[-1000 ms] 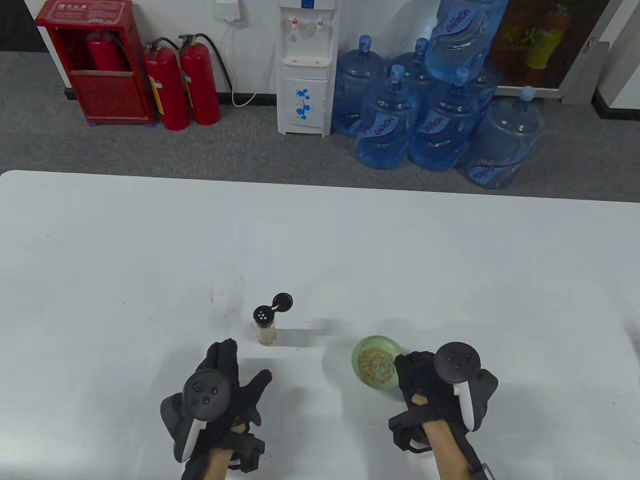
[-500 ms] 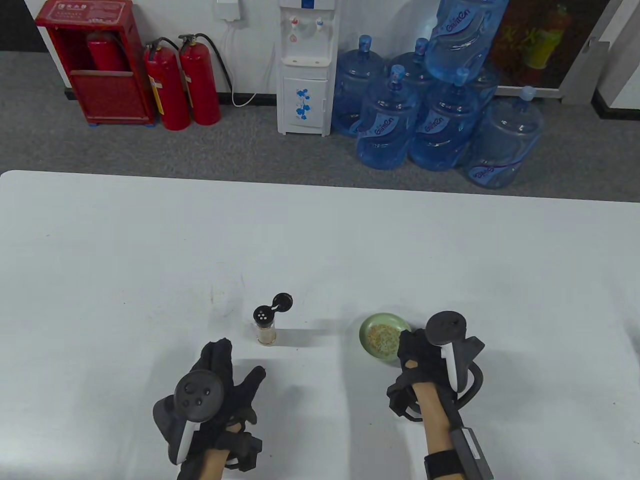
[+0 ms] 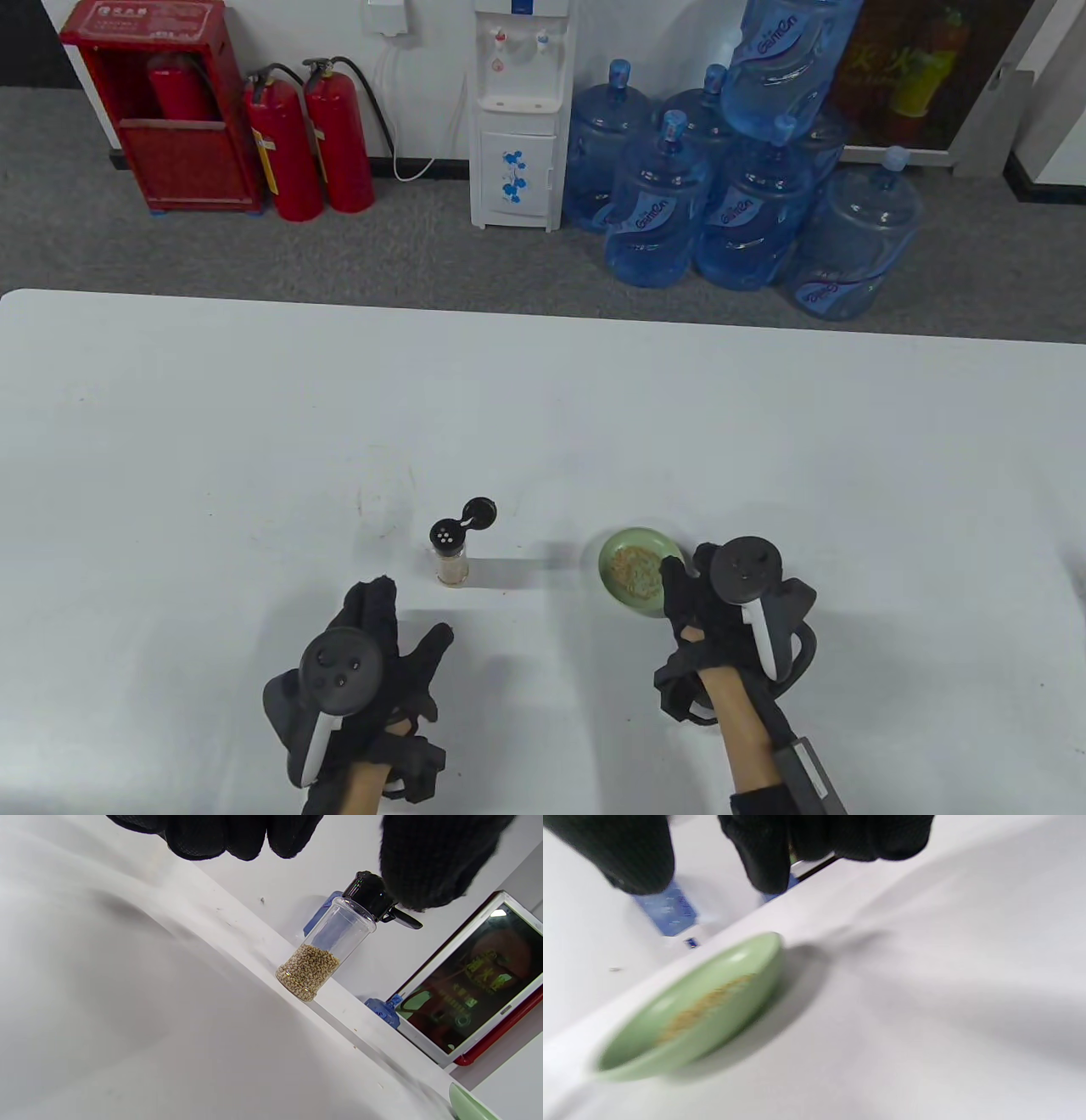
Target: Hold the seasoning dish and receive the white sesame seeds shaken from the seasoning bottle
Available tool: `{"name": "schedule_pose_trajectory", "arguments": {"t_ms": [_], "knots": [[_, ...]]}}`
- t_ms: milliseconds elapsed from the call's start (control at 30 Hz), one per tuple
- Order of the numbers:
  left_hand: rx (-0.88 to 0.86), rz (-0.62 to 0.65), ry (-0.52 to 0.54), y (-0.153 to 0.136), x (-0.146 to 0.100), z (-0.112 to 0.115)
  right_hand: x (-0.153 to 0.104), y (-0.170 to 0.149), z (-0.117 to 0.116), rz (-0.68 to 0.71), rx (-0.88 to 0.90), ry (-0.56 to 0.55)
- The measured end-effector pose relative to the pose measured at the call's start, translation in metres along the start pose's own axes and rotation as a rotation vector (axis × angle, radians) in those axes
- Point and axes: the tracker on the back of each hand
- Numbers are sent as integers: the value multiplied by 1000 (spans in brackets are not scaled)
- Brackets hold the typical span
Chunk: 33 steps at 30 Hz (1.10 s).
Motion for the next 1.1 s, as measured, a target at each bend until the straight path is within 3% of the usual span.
{"name": "schedule_pose_trajectory", "arguments": {"t_ms": [100, 233, 467, 1100], "knots": [[33, 1, -34, -1, 0, 1, -22, -2, 11, 120, -42, 24], [55, -12, -44, -2, 1, 2, -40, -18, 12, 191, -151, -55], [82, 7, -24, 2, 1, 1, -30, -35, 6, 163, -251, -160], [85, 3, -23, 2, -1, 0, -32, -47, 14, 123, -223, -149]]}}
Point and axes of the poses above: the tracker on the back of each hand, its own y axis roughly to the thumb side, its own x axis roughly from the wrist to the fingertips, z = x × y, and after that the axes turned 1 degree about x, right-handed
